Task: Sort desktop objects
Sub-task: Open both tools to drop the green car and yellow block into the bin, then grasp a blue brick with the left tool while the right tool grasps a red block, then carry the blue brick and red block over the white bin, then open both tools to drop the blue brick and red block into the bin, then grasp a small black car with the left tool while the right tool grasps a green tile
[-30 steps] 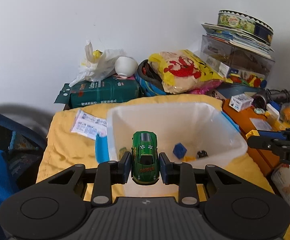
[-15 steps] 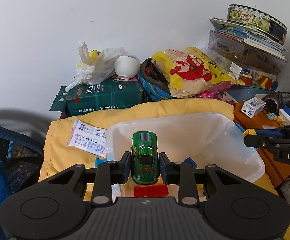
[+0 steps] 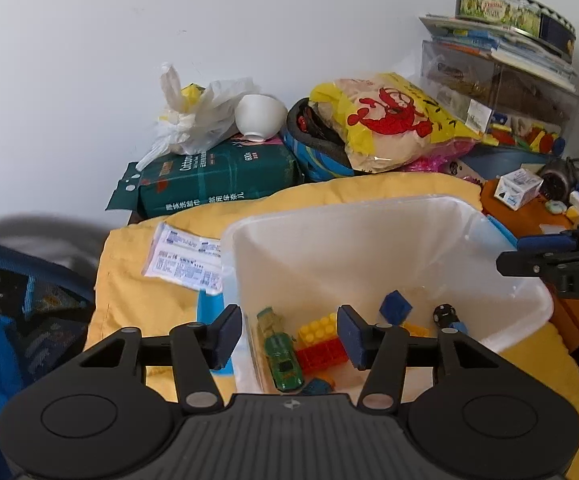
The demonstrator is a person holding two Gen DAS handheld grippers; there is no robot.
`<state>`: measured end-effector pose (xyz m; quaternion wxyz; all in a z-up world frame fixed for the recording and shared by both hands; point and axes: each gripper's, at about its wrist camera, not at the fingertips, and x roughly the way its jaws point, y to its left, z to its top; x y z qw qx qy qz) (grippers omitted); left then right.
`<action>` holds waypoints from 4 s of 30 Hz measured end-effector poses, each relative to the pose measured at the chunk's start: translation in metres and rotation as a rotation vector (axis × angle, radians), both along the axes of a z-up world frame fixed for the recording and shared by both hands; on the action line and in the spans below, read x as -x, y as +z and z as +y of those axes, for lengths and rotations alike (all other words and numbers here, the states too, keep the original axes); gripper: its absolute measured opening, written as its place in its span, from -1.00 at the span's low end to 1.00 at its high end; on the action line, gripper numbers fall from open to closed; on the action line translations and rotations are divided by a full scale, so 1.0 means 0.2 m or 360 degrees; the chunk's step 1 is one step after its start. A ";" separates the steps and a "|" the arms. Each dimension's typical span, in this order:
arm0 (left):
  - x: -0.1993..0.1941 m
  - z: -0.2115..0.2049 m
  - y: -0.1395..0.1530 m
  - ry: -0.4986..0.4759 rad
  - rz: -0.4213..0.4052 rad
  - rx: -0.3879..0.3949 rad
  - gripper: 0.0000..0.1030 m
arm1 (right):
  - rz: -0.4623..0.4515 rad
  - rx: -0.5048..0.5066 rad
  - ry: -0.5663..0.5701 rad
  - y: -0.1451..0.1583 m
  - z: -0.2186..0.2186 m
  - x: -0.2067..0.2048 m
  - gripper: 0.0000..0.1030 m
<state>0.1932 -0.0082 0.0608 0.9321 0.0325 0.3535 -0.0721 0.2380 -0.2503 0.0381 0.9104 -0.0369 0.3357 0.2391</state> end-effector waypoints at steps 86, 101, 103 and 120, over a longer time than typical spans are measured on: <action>0.09 -0.01 0.06 -0.0082 -0.0030 0.0147 -0.46 | -0.0022 -0.0071 0.0052 0.06 -0.02 0.16 -0.57; -0.11 -0.08 0.00 -0.0042 0.0048 0.0069 -0.03 | 0.0105 0.0011 -0.0013 -0.05 0.05 -0.05 -0.48; -0.10 -0.07 -0.01 -0.0012 0.0017 0.0052 0.01 | 0.0111 0.0016 -0.0042 -0.05 0.05 -0.08 0.12; 0.65 -0.04 -0.50 -0.0283 0.0182 0.0060 0.14 | 0.0228 0.0129 0.0322 -0.39 -0.08 0.83 0.01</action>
